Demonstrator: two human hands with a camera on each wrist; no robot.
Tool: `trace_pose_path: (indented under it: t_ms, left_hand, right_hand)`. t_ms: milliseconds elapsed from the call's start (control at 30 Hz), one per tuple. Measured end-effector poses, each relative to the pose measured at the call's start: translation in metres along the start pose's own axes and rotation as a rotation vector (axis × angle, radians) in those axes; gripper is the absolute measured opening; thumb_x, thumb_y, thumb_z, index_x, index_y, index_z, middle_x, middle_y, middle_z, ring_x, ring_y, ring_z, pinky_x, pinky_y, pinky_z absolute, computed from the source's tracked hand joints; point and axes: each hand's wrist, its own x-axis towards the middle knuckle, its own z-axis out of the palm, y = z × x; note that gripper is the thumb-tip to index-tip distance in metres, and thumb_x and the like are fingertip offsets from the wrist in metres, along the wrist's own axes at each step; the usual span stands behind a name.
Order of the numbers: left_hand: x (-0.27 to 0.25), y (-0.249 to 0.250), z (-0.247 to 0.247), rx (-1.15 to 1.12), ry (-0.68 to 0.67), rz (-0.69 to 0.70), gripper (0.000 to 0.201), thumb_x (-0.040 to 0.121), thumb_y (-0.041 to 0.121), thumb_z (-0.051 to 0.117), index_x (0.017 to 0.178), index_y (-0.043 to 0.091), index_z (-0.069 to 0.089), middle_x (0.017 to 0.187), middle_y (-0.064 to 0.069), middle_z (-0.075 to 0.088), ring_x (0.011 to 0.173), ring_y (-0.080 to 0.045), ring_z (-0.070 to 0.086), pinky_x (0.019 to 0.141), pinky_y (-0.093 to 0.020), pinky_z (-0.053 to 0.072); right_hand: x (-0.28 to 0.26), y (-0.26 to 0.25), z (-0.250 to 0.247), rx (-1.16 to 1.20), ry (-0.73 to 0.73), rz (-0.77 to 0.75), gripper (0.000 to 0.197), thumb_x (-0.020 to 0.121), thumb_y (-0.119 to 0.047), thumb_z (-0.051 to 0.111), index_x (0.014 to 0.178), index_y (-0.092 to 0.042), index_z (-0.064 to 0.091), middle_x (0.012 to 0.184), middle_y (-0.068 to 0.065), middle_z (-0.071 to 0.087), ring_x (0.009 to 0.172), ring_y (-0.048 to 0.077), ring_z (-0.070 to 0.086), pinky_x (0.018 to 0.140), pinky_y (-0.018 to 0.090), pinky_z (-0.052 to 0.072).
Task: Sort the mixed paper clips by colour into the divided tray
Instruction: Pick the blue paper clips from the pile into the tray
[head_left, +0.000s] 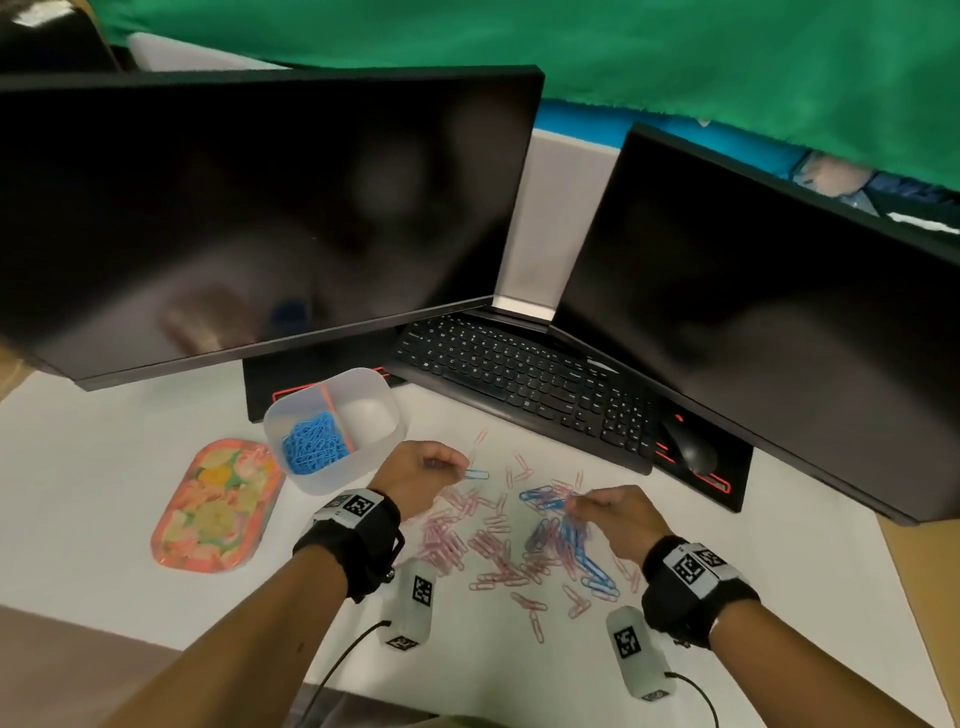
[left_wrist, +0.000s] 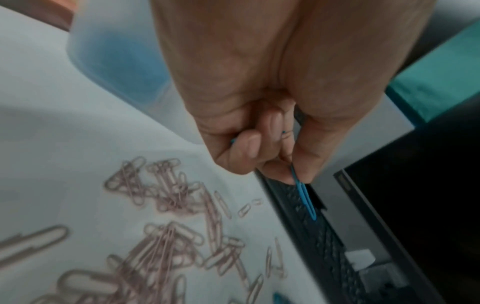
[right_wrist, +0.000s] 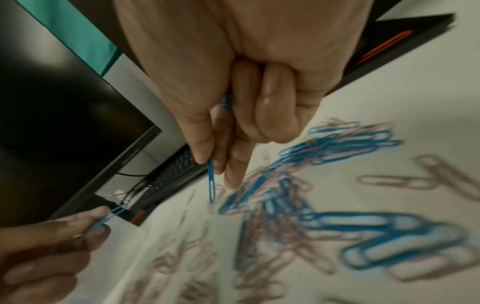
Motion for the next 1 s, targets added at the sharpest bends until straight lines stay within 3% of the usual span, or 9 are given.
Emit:
trace_pose_path:
  t_ms: [67,200,300,433,567,700,767,867,1000]
  left_hand:
    - [-0.008,0.002,-0.015,-0.083,0.045,-0.012,0.013,0.089,0.004,0.061,0.095,0.008,0.072,0.076,0.002,0.065,0.054,-0.003,0.054,0.046,-0.015,0.040]
    - [-0.019,0.001,-0.057,-0.131,0.227,-0.009,0.024,0.092,0.003,0.054,0.082,0.015,0.072,0.069,-0.002,0.057,0.056,-0.016,0.044,0.052,-0.025,0.041]
    - [-0.022,0.002,-0.091,-0.037,0.357,-0.022,0.031,0.092,0.002,0.047,0.076,0.018,0.068,0.071,-0.004,0.059,0.063,-0.019,0.052,0.059,-0.027,0.047]
    - [-0.018,0.007,-0.127,0.323,0.413,-0.063,0.027,0.089,0.004,0.047,0.084,0.016,0.071,0.096,-0.003,0.067,0.098,-0.027,0.062,0.089,-0.037,0.053]
    - [-0.012,0.018,-0.138,0.595,0.376,-0.112,0.020,0.086,0.010,0.053,0.095,0.012,0.071,0.107,-0.011,0.068,0.104,-0.029,0.063,0.085,-0.034,0.051]
    - [-0.003,0.022,-0.139,0.651,0.352,-0.173,0.025,0.088,0.010,0.058,0.112,0.010,0.065,0.119,-0.013,0.063,0.110,-0.030,0.060,0.089,-0.036,0.054]
    - [-0.001,0.022,-0.141,0.650,0.365,-0.179,0.027,0.089,0.009,0.057,0.115,0.010,0.063,0.122,-0.014,0.061,0.112,-0.031,0.059,0.091,-0.038,0.054]
    - [0.001,0.025,-0.144,0.654,0.399,-0.143,0.021,0.090,0.011,0.054,0.107,0.010,0.067,0.115,-0.013,0.063,0.106,-0.031,0.060,0.081,-0.035,0.054]
    - [0.004,0.028,-0.140,0.535,0.430,-0.053,0.020,0.087,0.009,0.051,0.083,0.021,0.067,0.096,-0.004,0.068,0.097,-0.026,0.064,0.076,-0.033,0.051]
  right_hand:
    - [0.000,-0.019,0.014,0.122,-0.087,-0.009,0.027,0.093,-0.024,0.056,0.082,-0.003,0.069,0.075,0.002,0.071,0.040,0.005,0.042,0.040,0.017,0.029]
    - [0.007,-0.075,0.064,0.369,-0.284,-0.001,0.018,0.093,-0.015,0.044,0.076,-0.011,0.050,0.056,0.000,0.054,0.039,0.011,0.028,0.040,0.019,0.015]
    - [0.013,-0.126,0.115,0.267,-0.411,-0.070,0.017,0.092,-0.012,0.044,0.075,-0.014,0.046,0.058,0.003,0.047,0.039,0.011,0.029,0.038,0.013,0.016]
    - [0.020,-0.180,0.174,-0.145,-0.450,-0.238,0.020,0.090,-0.008,0.048,0.071,-0.008,0.056,0.061,0.007,0.053,0.043,0.016,0.042,0.036,0.018,0.034]
    - [0.032,-0.211,0.203,-0.382,-0.390,-0.252,0.013,0.085,-0.002,0.056,0.076,-0.002,0.064,0.071,0.012,0.068,0.062,0.021,0.068,0.066,0.032,0.060]
    - [0.038,-0.222,0.206,-0.526,-0.344,-0.296,0.006,0.080,-0.006,0.062,0.075,-0.010,0.062,0.073,0.004,0.067,0.067,0.019,0.066,0.053,0.024,0.053]
    - [0.040,-0.221,0.200,-0.526,-0.294,-0.296,0.006,0.073,-0.003,0.064,0.073,-0.008,0.063,0.075,0.007,0.069,0.072,0.021,0.066,0.068,0.034,0.060]
    - [0.044,-0.209,0.178,-0.304,-0.306,-0.249,0.027,0.082,0.002,0.059,0.108,0.003,0.065,0.106,0.020,0.069,0.086,0.021,0.065,0.086,0.038,0.057]
    - [0.035,-0.175,0.121,-0.051,-0.271,-0.185,0.030,0.088,0.004,0.055,0.118,0.005,0.059,0.117,0.026,0.063,0.086,0.023,0.065,0.082,0.034,0.058]
